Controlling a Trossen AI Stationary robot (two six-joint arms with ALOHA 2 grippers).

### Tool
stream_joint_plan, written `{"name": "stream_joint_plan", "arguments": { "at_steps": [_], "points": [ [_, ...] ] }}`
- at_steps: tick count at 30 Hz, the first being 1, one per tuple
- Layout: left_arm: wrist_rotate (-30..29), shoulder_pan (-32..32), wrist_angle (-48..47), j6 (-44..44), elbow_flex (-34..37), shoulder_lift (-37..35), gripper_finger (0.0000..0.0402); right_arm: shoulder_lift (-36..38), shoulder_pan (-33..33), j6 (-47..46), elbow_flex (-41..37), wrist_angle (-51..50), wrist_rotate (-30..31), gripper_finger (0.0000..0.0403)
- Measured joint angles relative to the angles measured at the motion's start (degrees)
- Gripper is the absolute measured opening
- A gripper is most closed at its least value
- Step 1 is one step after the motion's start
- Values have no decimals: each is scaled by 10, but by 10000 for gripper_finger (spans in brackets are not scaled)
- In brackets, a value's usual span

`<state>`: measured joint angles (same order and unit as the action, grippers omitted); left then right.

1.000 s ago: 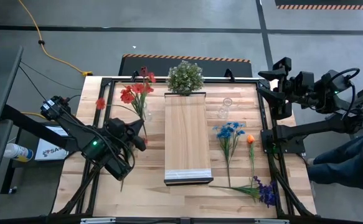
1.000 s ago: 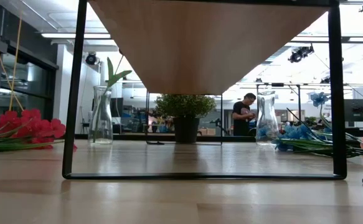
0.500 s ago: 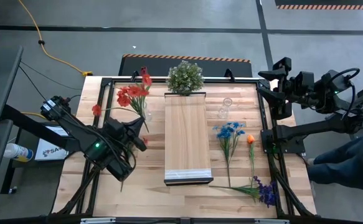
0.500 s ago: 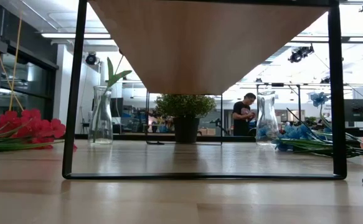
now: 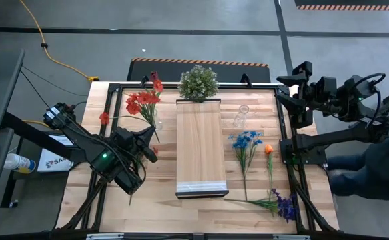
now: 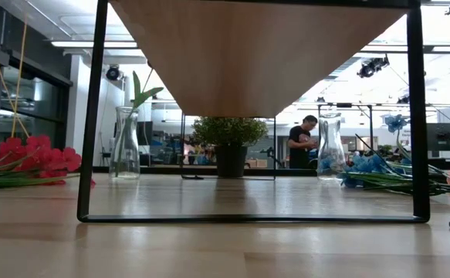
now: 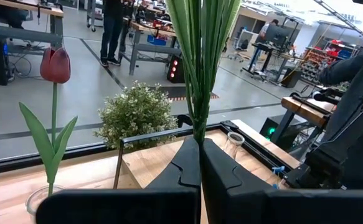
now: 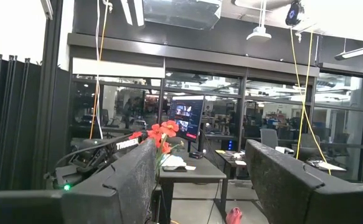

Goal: Pick and place flowers into a vace then onto a shelf
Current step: Put the right orange flowers into the left transparent vase

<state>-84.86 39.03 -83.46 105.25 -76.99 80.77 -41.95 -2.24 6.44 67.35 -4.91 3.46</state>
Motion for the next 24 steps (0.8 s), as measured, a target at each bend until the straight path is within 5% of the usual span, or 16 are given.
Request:
{"name": "stream_joint_plan", "arguments": {
  "at_steps": [17,24],
  "points": [
    [-25,-18,-28,-46,11,0,30,0,0,0,0,0,0,236],
    [-51,-69,-26,25,78,0,30,-1,0,0,0,0,0,236]
  ]
}}
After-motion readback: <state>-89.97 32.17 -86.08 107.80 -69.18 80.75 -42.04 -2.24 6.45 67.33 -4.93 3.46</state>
